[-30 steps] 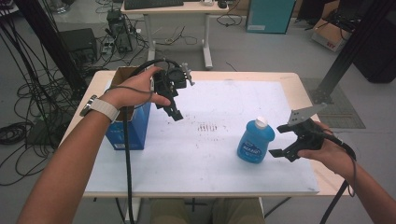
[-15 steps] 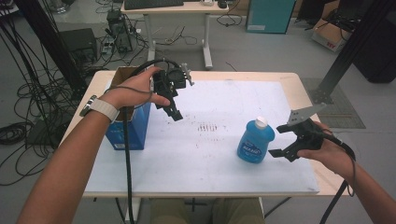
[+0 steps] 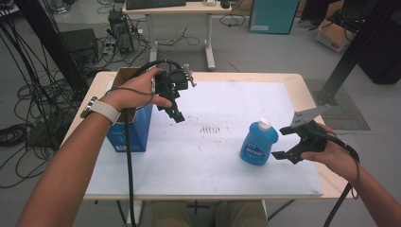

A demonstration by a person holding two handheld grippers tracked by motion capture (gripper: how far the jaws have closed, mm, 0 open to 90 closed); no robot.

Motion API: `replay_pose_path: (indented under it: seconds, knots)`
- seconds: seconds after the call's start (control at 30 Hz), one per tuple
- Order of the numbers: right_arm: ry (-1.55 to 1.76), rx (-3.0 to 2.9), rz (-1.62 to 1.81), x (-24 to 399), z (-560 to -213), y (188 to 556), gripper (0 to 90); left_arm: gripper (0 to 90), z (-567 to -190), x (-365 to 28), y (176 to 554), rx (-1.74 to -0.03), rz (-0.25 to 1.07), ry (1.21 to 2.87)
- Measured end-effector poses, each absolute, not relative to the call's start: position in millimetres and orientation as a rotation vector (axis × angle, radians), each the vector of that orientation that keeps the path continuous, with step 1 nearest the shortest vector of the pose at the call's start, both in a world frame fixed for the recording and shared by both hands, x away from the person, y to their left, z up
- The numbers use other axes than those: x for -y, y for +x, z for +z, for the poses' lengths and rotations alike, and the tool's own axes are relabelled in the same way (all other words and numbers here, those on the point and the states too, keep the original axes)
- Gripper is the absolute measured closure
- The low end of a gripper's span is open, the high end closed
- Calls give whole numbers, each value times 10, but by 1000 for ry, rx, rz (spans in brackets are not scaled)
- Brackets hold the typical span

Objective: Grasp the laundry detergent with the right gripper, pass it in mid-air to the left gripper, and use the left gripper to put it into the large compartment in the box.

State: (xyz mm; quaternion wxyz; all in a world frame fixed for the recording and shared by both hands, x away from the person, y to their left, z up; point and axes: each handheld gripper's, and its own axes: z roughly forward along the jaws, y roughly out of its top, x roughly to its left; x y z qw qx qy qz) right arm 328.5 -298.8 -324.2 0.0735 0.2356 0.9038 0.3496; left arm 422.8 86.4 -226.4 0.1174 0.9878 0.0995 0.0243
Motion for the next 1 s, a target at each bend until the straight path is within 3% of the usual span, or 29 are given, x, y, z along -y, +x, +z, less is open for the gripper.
replay_pose_path:
  seconds: [1.0]
  knots:
    - [696,-2705,1057,3008,-3317,3291,57,82,-2290,-850,4229,-310,64,2886]
